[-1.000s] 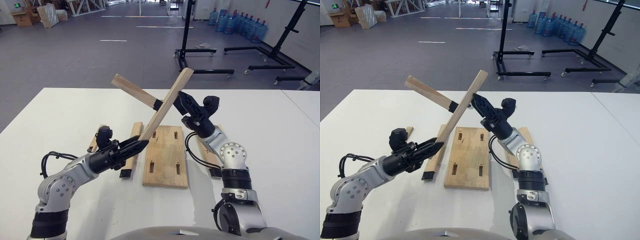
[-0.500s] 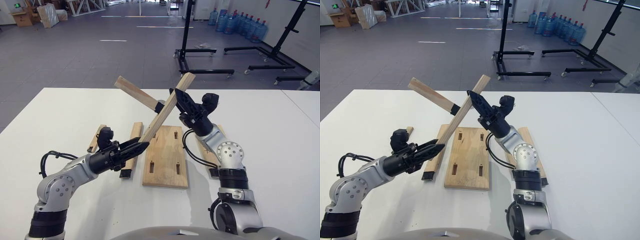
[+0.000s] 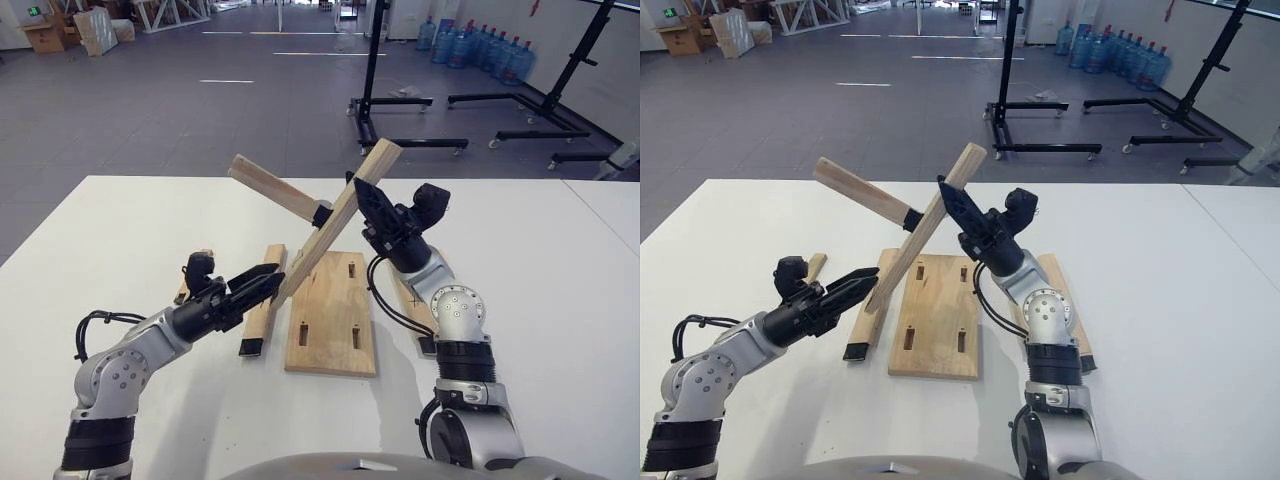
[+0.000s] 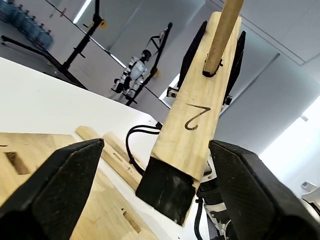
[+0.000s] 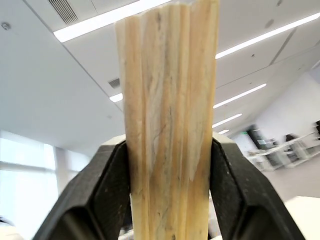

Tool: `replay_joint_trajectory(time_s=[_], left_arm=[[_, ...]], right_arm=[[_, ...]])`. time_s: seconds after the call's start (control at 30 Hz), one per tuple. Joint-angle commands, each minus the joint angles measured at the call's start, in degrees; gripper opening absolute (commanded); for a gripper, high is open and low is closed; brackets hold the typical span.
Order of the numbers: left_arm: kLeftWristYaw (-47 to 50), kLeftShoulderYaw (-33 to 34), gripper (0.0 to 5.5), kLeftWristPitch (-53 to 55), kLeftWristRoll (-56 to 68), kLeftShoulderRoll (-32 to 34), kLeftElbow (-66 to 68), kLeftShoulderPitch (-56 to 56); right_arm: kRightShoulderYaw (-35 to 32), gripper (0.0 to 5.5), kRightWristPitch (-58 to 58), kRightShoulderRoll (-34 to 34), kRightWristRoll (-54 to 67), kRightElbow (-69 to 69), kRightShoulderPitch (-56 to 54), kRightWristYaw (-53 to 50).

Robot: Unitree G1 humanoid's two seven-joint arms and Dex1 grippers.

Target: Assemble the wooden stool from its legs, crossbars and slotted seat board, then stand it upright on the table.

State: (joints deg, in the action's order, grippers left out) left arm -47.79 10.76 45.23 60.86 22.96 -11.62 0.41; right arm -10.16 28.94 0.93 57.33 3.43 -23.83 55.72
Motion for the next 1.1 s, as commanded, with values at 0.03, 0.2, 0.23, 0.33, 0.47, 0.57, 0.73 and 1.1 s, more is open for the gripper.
replay_joint_trajectory(time_s=[0.03, 0.2, 0.23, 0.33, 0.47, 0.57, 0.73, 1.1], left_arm=[[1.8, 1.8, 4.42, -2.8, -2.4, -1.2, 1.6, 3.5], [5.1, 1.0, 4.49, -8.8, -5.9, -5.4, -4.1, 8.5], [5.9, 0.5, 4.49, -10.6, -7.2, -6.7, -5.1, 9.3], [8.0, -1.2, 4.49, -16.2, -12.2, -9.9, -2.9, 7.8], [10.0, -0.2, 4.49, -19.6, -12.6, -12.2, -4.1, 5.9], [10.2, -0.1, 4.49, -19.3, -12.2, -11.4, -4.0, 4.4], [11.1, 2.0, 4.49, -18.9, -10.6, -11.1, -2.5, 1.8], [10.8, 3.6, 4.49, -17.9, -9.8, -8.9, -0.4, 0.8]], right_arm=[[1.7, 2.07, -15.9, 2.9, -15.9, 3.8, -4.1, -3.2], [4.1, 2.07, -28.0, 12.3, -27.5, 9.0, -7.5, 4.3], [3.6, 2.07, -28.4, 13.5, -26.3, 10.6, -8.8, 7.6], [2.4, 2.07, -31.2, 16.1, -26.1, 18.5, -13.3, 13.5], [2.8, 2.07, -32.2, 15.6, -25.2, 27.4, -19.8, 20.9], [3.3, 2.07, -33.9, 15.2, -26.0, 31.4, -19.8, 25.0], [3.2, 2.07, -35.6, 16.1, -26.9, 35.7, -19.4, 29.6], [0.5, 2.07, -33.5, 18.5, -26.5, 40.8, -20.5, 33.9]])
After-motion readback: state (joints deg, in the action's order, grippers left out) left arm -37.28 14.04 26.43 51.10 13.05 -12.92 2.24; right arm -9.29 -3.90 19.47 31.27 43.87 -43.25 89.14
